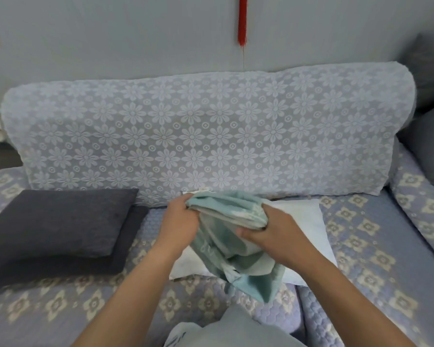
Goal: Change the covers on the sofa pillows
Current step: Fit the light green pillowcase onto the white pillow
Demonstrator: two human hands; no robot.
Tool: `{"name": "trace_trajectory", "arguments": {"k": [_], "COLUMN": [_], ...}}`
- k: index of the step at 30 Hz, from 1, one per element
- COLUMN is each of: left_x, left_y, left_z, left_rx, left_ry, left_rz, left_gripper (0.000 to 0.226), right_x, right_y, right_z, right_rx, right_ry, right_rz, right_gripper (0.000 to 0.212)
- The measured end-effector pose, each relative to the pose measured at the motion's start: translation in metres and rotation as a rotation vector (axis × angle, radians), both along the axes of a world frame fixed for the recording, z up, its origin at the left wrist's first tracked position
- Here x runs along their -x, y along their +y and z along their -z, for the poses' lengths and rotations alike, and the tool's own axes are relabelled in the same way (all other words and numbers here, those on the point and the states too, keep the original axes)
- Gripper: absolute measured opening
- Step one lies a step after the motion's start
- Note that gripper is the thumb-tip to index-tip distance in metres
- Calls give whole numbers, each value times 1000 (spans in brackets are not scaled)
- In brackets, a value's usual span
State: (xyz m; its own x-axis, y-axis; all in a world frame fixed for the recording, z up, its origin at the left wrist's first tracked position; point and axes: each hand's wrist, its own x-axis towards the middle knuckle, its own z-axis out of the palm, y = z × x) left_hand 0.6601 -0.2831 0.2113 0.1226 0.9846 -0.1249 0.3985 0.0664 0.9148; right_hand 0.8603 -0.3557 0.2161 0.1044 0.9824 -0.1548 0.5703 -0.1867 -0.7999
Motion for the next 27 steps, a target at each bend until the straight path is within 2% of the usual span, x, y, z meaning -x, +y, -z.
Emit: {"name": "trace_trajectory", "arguments": {"k": [1,3,4,5,6,8,10,11,13,14,17,19,20,22,24,27], "left_x": [0,-2,-3,-3,-3,-4,-5,-3,3,9,27,34,36,44,59,69], "left_y": [-2,-7,-10,-13,-17,-25,-33,-34,-32,-28,-10,-6,-7,-9,-6,-1], "left_z": [-5,-4,-1,5,10,23,37,42,50,52,55,53,52,56,67,83], "left_rx": [43,66,59,68,76,72,-13,-60,-148,-180,-236,-243,-239,-231,-172,-69], "left_ry": [-106,-120,-89,-51,18,311,611,640,546,476,145,-86,-167,-259,-244,-114], "left_rz": [27,98,137,185,246,372,354,282,137,75,-133,-216,-226,-207,-122,63], "left_gripper": [39,34,27,21,23,40,33,23,8,10,27,28,27,26,29,22], "right_x": [2,2,0,-4,-9,-15,-3,8,27,36,63,89,100,113,117,116], "right_y": [-1,2,5,7,8,5,-1,-6,-13,-17,-26,-29,-28,-28,-26,-24], "right_z": [7,22,25,29,31,34,30,31,33,34,41,53,60,61,63,65], "right_rx": [91,157,119,59,-22,-200,-298,-299,-257,-228,-55,69,68,-34,-83,-28], "right_ry": [-84,-368,-474,-498,-464,-291,-84,11,164,201,241,128,24,-33,30,153], "right_rz": [-70,-90,-13,110,241,400,428,440,410,349,59,-47,-36,126,354,570], "right_gripper": [36,28,18,13,18,27,26,28,36,38,26,38,38,38,43,25]}}
